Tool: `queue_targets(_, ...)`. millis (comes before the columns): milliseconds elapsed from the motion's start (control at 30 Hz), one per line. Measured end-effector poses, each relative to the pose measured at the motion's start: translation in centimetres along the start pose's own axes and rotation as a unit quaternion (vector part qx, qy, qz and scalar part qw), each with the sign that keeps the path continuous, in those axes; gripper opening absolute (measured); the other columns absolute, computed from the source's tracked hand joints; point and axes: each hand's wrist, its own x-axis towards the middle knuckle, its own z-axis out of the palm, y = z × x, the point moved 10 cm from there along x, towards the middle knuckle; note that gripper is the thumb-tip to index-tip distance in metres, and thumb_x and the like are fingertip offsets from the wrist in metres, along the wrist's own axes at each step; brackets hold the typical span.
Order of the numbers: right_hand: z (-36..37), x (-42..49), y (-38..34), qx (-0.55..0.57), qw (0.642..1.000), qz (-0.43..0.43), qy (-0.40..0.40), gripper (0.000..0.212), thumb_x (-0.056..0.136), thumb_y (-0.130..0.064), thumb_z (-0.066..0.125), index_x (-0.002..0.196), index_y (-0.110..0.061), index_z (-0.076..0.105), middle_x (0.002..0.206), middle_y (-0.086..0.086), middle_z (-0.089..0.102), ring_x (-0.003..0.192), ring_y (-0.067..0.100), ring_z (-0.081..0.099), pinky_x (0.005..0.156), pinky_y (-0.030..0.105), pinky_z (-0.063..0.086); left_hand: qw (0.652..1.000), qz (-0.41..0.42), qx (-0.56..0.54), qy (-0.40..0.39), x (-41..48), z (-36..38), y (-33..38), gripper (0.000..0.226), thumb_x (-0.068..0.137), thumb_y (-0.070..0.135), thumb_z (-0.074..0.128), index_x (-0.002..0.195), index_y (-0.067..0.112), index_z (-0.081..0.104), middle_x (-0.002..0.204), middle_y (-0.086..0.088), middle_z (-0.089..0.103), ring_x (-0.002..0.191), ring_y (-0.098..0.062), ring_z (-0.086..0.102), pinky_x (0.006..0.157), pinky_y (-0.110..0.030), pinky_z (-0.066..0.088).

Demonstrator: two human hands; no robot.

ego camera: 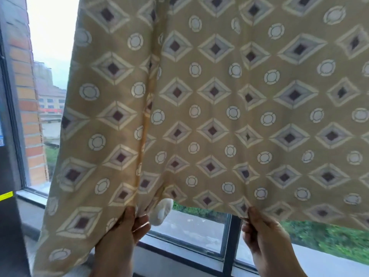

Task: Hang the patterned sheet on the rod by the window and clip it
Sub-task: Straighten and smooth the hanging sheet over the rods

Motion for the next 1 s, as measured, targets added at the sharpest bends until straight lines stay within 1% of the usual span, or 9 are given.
queue_targets(267, -2.9, 1.4, 0.1, -0.012, 0.999, 0.001, 0.032, 0.008, 0.094, -0.012, 0.059, 0.092, -0.005, 0.062, 0.049, 0.000, 0.061, 0.033, 0.005, 0.047, 0.035, 0.012, 0.038, 0.998, -0.056, -0.041, 0.001, 1.1, 0.1, -3.0, 0.018, 0.100, 0.013, 0.048, 0.084, 0.017, 0.057, 0.049, 0.007, 0.064, 0.038, -0.003, 0.060, 0.039, -0.020, 0.052)
queue_targets(367, -2.7, 1.5, 0.5, -0.009, 1.000, 0.010, 0.025, 0.008, 0.094, -0.013, 0.059, 0.091, -0.006, 0.063, 0.052, -0.002, 0.063, 0.036, 0.005, 0.048, 0.038, 0.013, 0.041, 0.995, -0.075, -0.064, 0.015, 1.6, 0.2, -3.7, 0.012, 0.098, 0.013, 0.052, 0.090, 0.016, 0.059, 0.068, -0.001, 0.065, 0.043, -0.006, 0.061, 0.040, -0.022, 0.053)
queue_targets(433, -3.0, 1.5, 0.7, -0.015, 0.999, 0.012, 0.028, 0.010, 0.095, -0.014, 0.059, 0.091, -0.006, 0.064, 0.053, -0.002, 0.063, 0.037, 0.005, 0.049, 0.038, 0.013, 0.042, 0.993, -0.084, -0.070, 0.036, 2.0, -0.4, -4.1, 0.013, 0.098, 0.012, 0.052, 0.087, 0.016, 0.059, 0.079, -0.003, 0.060, 0.058, -0.012, 0.060, 0.040, -0.021, 0.053)
queue_targets(500, -3.6, 1.4, 0.6, -0.021, 0.999, 0.011, 0.036, 0.011, 0.095, -0.014, 0.060, 0.091, -0.005, 0.064, 0.053, -0.001, 0.062, 0.038, 0.005, 0.050, 0.039, 0.013, 0.042, 0.992, -0.086, -0.075, 0.050, 2.5, -0.9, -4.1, 0.017, 0.098, 0.011, 0.053, 0.083, 0.016, 0.058, 0.080, -0.002, 0.058, 0.066, -0.013, 0.055, 0.040, -0.020, 0.052)
queue_targets(633, -5.5, 1.6, 0.3, -0.045, 0.997, 0.020, 0.054, 0.015, 0.093, -0.017, 0.063, 0.090, -0.002, 0.065, 0.051, 0.002, 0.059, 0.040, 0.008, 0.048, 0.039, 0.014, 0.041, 0.990, -0.110, -0.063, 0.066, 2.1, -1.3, -5.0, 0.017, 0.098, 0.014, 0.054, 0.081, 0.015, 0.058, 0.080, -0.002, 0.059, 0.066, -0.013, 0.052, 0.040, -0.017, 0.051)
queue_targets(733, -6.4, 1.8, 0.0, -0.064, 0.994, 0.026, 0.081, 0.018, 0.092, -0.019, 0.065, 0.087, -0.002, 0.066, 0.049, 0.004, 0.058, 0.048, 0.014, 0.048, 0.041, 0.016, 0.043, 0.988, -0.117, -0.076, 0.073, 1.7, -1.1, -5.4, 0.015, 0.097, 0.015, 0.056, 0.082, 0.015, 0.058, 0.081, -0.002, 0.058, 0.067, -0.013, 0.051, 0.041, -0.017, 0.051)
queue_targets(900, -6.1, 0.7, 0.8, -0.086, 0.993, 0.052, 0.067, 0.011, 0.094, -0.016, 0.063, 0.094, -0.005, 0.065, 0.064, 0.004, 0.069, 0.059, 0.017, 0.054, 0.045, 0.019, 0.047, 0.979, -0.115, -0.161, 0.052, 1.6, 0.2, -4.4, 0.011, 0.098, 0.013, 0.053, 0.104, 0.017, 0.061, 0.092, 0.001, 0.066, 0.080, -0.014, 0.064, 0.057, -0.022, 0.058)
queue_targets(967, -6.1, -0.1, 1.4, -0.090, 0.991, 0.081, 0.052, 0.013, 0.093, -0.019, 0.064, 0.100, -0.008, 0.063, 0.082, 0.006, 0.074, 0.068, 0.019, 0.059, 0.055, 0.024, 0.049, 0.963, -0.135, -0.233, 0.026, 1.4, 0.5, -4.8, 0.017, 0.099, 0.014, 0.051, 0.096, 0.016, 0.068, 0.088, -0.002, 0.070, 0.072, -0.008, 0.070, 0.055, -0.018, 0.058)
queue_targets(1000, -5.6, -0.7, 1.8, -0.099, 0.989, 0.103, 0.026, 0.017, 0.092, -0.023, 0.066, 0.104, -0.011, 0.062, 0.096, 0.008, 0.072, 0.077, 0.022, 0.063, 0.063, 0.027, 0.051, 0.945, -0.168, -0.281, -0.010, 1.0, 1.0, -4.9, 0.019, 0.100, 0.016, 0.051, 0.096, 0.013, 0.069, 0.090, -0.004, 0.070, 0.070, -0.004, 0.070, 0.054, -0.013, 0.055)
